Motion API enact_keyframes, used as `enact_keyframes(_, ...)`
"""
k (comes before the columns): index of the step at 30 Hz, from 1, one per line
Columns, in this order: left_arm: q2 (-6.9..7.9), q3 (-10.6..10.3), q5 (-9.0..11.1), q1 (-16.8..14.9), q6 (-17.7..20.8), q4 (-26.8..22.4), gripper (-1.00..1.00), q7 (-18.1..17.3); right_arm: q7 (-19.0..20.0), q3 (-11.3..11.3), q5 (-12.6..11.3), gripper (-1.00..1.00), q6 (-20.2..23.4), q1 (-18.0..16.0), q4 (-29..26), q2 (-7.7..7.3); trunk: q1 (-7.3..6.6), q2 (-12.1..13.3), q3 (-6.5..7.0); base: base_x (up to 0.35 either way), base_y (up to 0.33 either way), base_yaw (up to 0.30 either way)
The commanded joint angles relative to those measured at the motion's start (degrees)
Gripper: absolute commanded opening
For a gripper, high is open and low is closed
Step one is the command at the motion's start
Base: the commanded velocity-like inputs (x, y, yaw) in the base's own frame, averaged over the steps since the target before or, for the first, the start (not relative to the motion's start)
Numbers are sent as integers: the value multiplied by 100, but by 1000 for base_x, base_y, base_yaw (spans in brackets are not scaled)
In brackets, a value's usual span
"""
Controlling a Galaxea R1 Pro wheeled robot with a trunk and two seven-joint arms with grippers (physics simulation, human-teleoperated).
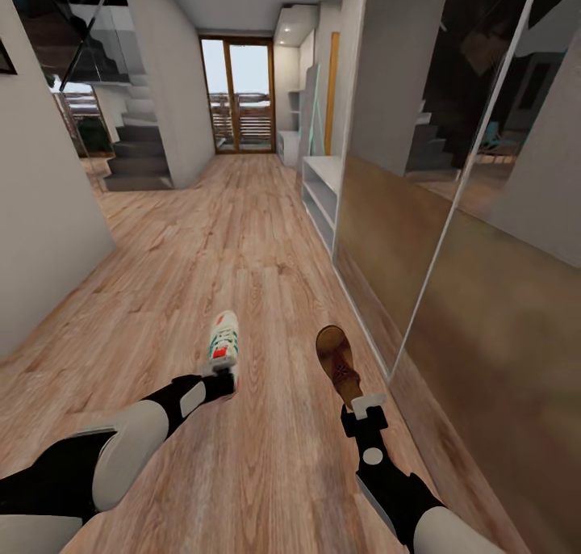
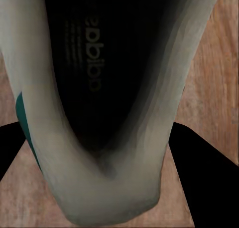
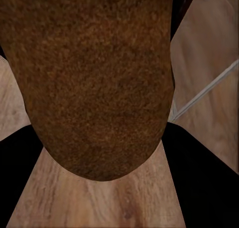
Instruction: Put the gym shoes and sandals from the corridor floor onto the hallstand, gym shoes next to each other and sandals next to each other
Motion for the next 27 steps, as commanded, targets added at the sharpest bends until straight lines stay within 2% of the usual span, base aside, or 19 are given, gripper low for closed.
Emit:
enact_keyframes(1,1,23,-11,1,56,-10,-100,-98,-42,27,9,-100,-2,-5,8,-2,-3,0,18,0,0,0)
enact_keyframes(4,4,21,-378,87,276,-9,-100,-329,-47,15,3,-100,-2,-4,4,-2,-11,4,84,0,0,0)
enact_keyframes(6,8,21,-571,162,330,-9,-100,-365,-48,13,2,-100,-3,-3,5,-2,-16,7,129,0,0,0)
enact_keyframes(8,19,20,-910,325,376,-9,-100,-398,-50,11,1,-100,-47,-6,7,-2,-16,7,129,0,0,0)
enact_keyframes(9,22,20,-1004,405,349,-9,-100,-406,-50,11,-1,-100,-88,-6,6,-2,-16,7,129,0,0,0)
enact_keyframes(16,63,20,-1155,592,93,-13,-100,-415,-51,10,-4,-100,-158,-6,6,-2,-32,15,262,0,0,0)
enact_keyframes(20,202,20,-1169,617,2,-17,-100,-411,-51,10,-5,-100,-165,-4,5,-2,-32,15,262,0,0,0)
enact_keyframes(27,406,24,-1162,625,-408,-18,-100,-397,-48,15,-1,-100,-161,-6,9,-2,-32,15,262,0,0,0)
